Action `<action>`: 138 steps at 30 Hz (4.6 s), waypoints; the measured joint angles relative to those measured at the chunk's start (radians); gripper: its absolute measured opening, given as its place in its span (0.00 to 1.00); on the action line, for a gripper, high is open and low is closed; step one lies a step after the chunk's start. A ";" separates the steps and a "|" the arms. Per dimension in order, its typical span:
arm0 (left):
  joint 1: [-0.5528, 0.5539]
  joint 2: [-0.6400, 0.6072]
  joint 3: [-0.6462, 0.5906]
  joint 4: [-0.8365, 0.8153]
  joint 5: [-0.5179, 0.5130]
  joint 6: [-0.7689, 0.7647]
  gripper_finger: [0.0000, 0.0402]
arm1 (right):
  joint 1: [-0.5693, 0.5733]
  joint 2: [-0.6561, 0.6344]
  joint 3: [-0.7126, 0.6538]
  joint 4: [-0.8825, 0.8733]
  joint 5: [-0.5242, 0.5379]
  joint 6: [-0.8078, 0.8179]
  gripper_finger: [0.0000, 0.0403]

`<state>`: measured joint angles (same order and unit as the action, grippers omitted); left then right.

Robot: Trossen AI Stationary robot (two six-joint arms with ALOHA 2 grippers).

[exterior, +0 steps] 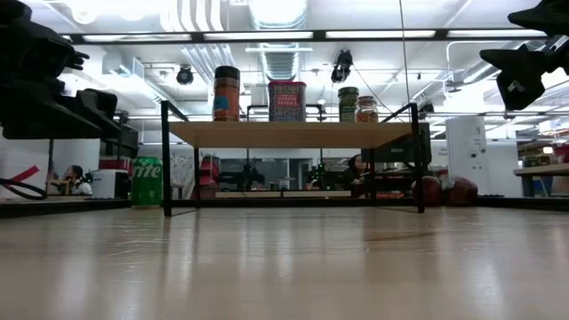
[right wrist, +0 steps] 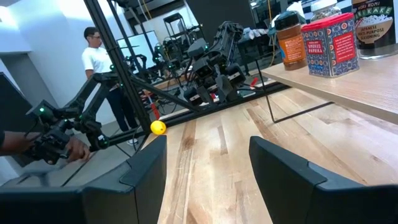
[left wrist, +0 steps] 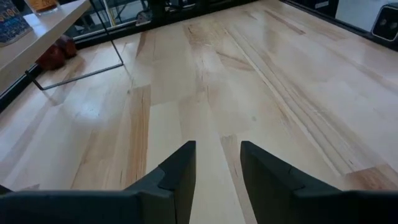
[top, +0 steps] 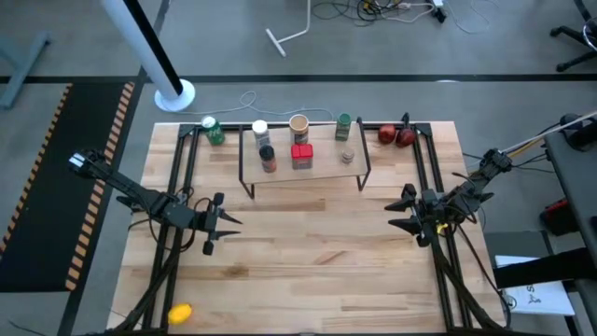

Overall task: Shelf spices
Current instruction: Remove the transparent seasoning bottle from the shelf

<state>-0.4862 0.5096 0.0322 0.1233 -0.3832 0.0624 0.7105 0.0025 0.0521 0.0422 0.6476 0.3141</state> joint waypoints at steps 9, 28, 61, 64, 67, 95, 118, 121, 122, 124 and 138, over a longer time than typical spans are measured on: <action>0.000 0.005 0.000 0.080 -0.012 -0.038 0.28 | 0.000 0.000 0.000 0.001 0.000 0.016 0.51; 0.000 0.091 0.177 0.111 -0.018 -0.383 0.28 | 0.000 0.017 0.000 0.296 -0.070 -0.151 0.51; 0.002 0.650 1.033 -0.443 -0.208 -0.395 0.28 | 0.000 0.856 1.146 -0.394 0.446 -0.644 0.51; 0.002 0.680 1.108 -0.542 -0.263 -0.436 0.28 | -0.001 0.886 1.197 -0.476 0.532 -0.655 0.51; 0.002 0.689 1.146 -0.592 -0.274 -0.446 0.28 | -0.001 0.910 1.219 -0.502 0.578 -0.631 0.51; 0.339 0.568 1.032 -0.572 -0.421 -0.363 0.29 | -0.729 0.933 1.036 -0.741 -0.197 -0.393 0.57; 0.411 0.484 1.032 -0.647 -0.310 -0.326 0.39 | -1.017 1.179 0.955 -0.600 -0.438 -0.516 0.78; 0.410 0.481 1.032 -0.666 -0.307 -0.341 0.39 | -1.042 1.183 0.955 -0.593 -0.458 -0.518 0.77; 0.409 0.481 1.031 -0.666 -0.307 -0.341 0.38 | -1.051 1.187 0.955 -0.581 -0.479 -0.517 0.77; 0.408 0.482 1.031 -0.666 -0.306 -0.340 0.38 | -1.074 1.193 0.955 -0.575 -0.532 -0.517 0.76; 0.407 0.480 1.029 -0.665 -0.305 -0.337 0.37 | -1.123 1.298 0.954 -0.529 -0.630 -0.525 0.74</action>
<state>-0.0795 0.9898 1.0615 -0.5415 -0.6884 -0.2745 -0.4130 1.3004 1.0065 -0.4870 0.0174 -0.2104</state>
